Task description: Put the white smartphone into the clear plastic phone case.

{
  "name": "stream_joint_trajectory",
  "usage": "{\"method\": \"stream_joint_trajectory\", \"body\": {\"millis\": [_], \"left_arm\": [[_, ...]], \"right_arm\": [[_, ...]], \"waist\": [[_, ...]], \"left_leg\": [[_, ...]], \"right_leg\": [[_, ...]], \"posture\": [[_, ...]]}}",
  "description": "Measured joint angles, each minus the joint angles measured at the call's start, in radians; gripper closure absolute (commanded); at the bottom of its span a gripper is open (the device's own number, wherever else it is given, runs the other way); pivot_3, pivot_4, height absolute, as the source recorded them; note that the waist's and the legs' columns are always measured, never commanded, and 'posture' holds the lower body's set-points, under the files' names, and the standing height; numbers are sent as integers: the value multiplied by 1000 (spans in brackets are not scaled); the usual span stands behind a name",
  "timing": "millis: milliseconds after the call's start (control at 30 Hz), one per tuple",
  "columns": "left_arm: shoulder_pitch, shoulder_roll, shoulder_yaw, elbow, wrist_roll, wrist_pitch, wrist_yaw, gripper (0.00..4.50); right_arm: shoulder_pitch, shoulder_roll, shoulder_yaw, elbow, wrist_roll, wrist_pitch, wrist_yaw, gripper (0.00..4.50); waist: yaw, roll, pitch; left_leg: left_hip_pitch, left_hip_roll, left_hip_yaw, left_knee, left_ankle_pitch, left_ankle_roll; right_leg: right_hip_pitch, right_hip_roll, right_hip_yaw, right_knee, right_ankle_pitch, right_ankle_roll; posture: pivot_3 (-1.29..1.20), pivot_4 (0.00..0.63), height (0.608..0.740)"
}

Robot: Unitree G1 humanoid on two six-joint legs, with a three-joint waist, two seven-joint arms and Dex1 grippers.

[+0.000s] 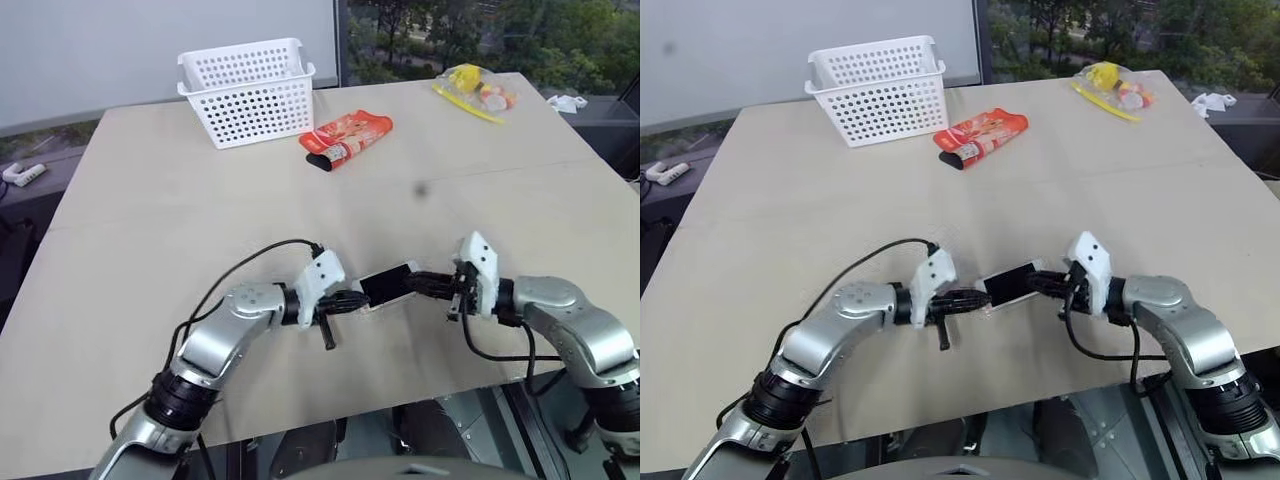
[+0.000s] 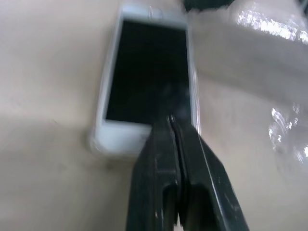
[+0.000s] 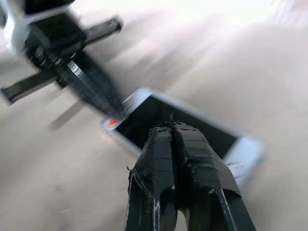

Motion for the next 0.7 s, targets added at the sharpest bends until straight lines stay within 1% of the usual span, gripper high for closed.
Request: {"method": "stream_joint_trajectory", "body": {"millis": [100,233,367,433,500,533,700], "left_arm": [[3,5,-4,15,24,-41,0,4500],[7,9,-3,21,39,-52,0,4500],[8,9,-2,21,42,-53,1,4500],[11,9,-2,23,49,-50,4,4500],[14,9,-3,23,51,-44,5,4500],[16,9,-3,23,53,-43,5,4500],[22,6,-3,22,60,-39,5,4500]], "right_arm": [[-1,1,5,77,-52,-100,21,4468],[0,5,43,190,-134,-193,30,4468],[-26,-6,79,242,-199,-270,36,4468],[-38,-33,108,248,-235,-280,41,4468],[-51,-52,128,248,-264,-280,44,4468],[-59,-65,137,248,-277,-280,46,4468],[-83,-92,180,249,-348,-255,55,4468]], "waist": [[1,0,0],[1,1,-1],[0,1,-4],[1,1,-5],[2,0,-6],[4,0,-7],[3,-6,-22]], "left_leg": [[1,0,0,0,0,0],[2,0,1,0,0,0],[6,0,1,0,0,0],[12,0,1,0,0,0],[16,0,1,0,-2,0],[17,0,0,0,-4,-3],[18,1,-1,0,-4,-3]], "right_leg": [[1,0,0,0,0,0],[2,0,1,0,0,0],[4,0,1,1,0,0],[10,0,2,1,-2,2],[16,-1,0,-1,-6,1],[18,-1,-1,-1,-6,2],[20,-1,-1,-3,-6,2]], "posture": [[0,150,740],[0,150,740],[0,150,740],[0,150,740],[0,150,740],[0,150,740],[0,150,740]]}}
